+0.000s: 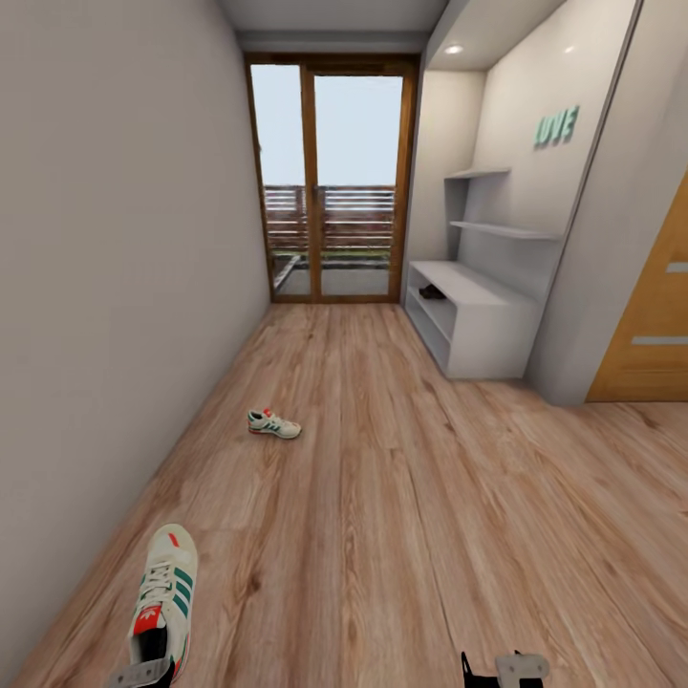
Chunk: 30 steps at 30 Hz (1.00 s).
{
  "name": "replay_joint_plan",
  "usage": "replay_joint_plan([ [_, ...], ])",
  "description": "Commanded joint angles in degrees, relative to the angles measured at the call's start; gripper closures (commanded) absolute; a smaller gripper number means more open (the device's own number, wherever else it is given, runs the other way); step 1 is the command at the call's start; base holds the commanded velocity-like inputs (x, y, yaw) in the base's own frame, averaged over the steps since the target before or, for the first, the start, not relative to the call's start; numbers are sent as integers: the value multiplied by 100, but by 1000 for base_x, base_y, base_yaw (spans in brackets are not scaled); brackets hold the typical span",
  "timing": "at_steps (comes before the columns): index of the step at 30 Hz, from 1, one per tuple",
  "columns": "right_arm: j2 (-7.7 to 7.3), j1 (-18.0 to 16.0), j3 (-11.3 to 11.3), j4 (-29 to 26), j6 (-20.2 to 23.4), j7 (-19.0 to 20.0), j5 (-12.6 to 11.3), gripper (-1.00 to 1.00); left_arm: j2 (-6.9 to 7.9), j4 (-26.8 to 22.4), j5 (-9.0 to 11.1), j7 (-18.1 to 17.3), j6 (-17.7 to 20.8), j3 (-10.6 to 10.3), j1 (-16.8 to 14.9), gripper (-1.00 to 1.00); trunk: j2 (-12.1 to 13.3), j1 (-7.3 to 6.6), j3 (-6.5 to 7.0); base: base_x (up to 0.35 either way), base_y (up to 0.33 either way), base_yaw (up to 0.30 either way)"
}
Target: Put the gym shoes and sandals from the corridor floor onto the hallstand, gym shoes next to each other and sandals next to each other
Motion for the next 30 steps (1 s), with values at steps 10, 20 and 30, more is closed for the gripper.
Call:
replay_joint_plan([
  [10, -5, -4, 41, 4, -6, -56, 18, -100, -3, 4, 24, -57, -4, 38, -5, 100, -2, 2, -5, 339, -90, 0],
  [20, -5, -4, 41, 4, -6, -56, 19, -100, -3, 4, 24, -57, -4, 38, -5, 100, -2, 2, -5, 339, -96, 0],
  [30, -5, -4, 41, 4, -6, -56, 18, -100, -3, 4, 24, -57, -4, 33, -5, 100, -2, 2, -5, 339, -106, 0],
])
